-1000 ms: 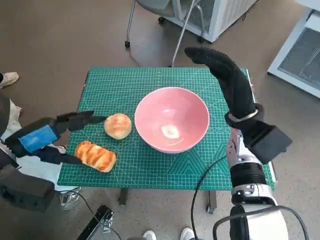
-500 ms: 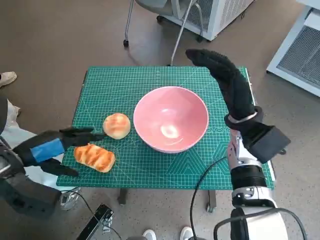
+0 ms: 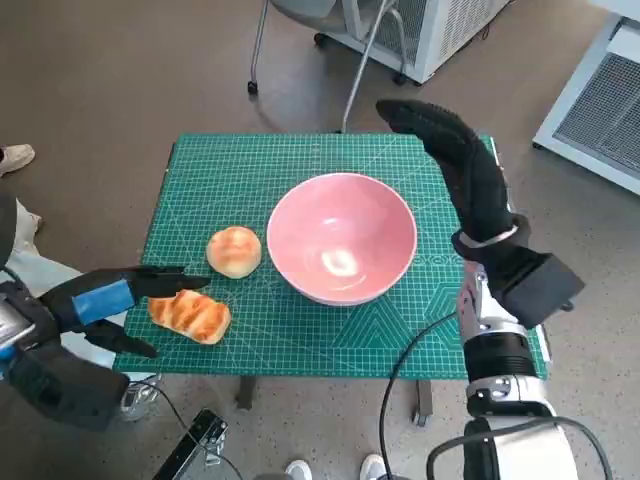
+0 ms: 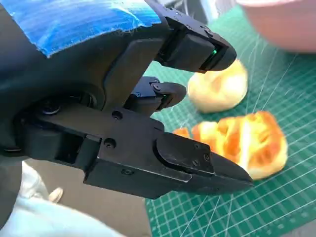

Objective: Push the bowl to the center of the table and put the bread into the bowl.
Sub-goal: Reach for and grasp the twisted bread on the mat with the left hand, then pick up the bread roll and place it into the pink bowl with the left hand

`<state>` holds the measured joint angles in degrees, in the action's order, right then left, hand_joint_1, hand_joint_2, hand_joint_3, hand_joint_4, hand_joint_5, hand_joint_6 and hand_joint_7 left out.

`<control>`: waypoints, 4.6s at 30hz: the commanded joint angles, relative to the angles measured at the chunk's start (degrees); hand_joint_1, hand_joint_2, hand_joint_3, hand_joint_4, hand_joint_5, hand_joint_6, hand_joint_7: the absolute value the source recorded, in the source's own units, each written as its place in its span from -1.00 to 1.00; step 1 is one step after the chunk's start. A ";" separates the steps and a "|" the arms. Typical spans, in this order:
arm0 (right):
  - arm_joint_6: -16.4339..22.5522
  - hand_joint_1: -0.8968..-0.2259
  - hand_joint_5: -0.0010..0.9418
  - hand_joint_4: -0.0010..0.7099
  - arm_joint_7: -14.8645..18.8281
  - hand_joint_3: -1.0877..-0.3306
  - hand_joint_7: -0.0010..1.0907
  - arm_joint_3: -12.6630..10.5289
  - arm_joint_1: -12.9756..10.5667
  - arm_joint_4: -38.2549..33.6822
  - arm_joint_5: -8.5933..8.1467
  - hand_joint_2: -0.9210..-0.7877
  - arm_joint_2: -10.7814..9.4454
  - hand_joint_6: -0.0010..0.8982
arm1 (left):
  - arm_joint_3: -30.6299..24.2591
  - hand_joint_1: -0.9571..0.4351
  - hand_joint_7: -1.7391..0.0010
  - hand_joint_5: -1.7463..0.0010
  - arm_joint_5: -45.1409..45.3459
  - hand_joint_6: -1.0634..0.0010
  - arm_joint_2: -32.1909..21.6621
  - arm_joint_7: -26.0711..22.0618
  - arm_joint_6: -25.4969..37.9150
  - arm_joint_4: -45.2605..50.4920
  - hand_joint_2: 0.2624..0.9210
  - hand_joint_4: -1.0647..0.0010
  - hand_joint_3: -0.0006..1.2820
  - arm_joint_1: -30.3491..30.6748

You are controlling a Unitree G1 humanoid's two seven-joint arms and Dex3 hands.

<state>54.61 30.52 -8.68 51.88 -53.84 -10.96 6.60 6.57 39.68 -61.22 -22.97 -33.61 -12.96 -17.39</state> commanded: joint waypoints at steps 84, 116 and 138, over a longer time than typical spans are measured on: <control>-0.37 -0.11 -0.99 -0.17 -2.69 -0.11 0.24 0.11 -4.65 4.64 -0.23 -1.00 2.19 -1.00 | 15.95 0.38 -0.48 -0.35 8.20 -0.23 24.54 14.51 -2.08 -19.44 1.00 0.03 -0.78 -49.46; -0.98 -0.15 -0.98 -0.13 -6.32 -0.15 0.25 0.21 -9.15 11.04 1.19 -1.00 4.92 -1.00 | 36.01 0.37 -0.62 -0.51 20.97 0.04 40.85 31.68 0.11 -55.59 1.00 0.22 -0.62 -56.44; -1.52 -0.14 -0.98 -0.13 -9.04 -0.14 0.26 1.19 -8.93 11.35 3.32 -1.00 4.59 -1.00 | 30.83 0.34 0.84 1.00 17.04 0.44 24.17 27.63 -10.19 -39.70 1.00 0.69 -0.73 -55.75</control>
<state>53.45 22.06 -7.85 43.67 -41.48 -8.54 11.19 39.06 57.77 -33.39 4.38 -42.66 -56.12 -72.82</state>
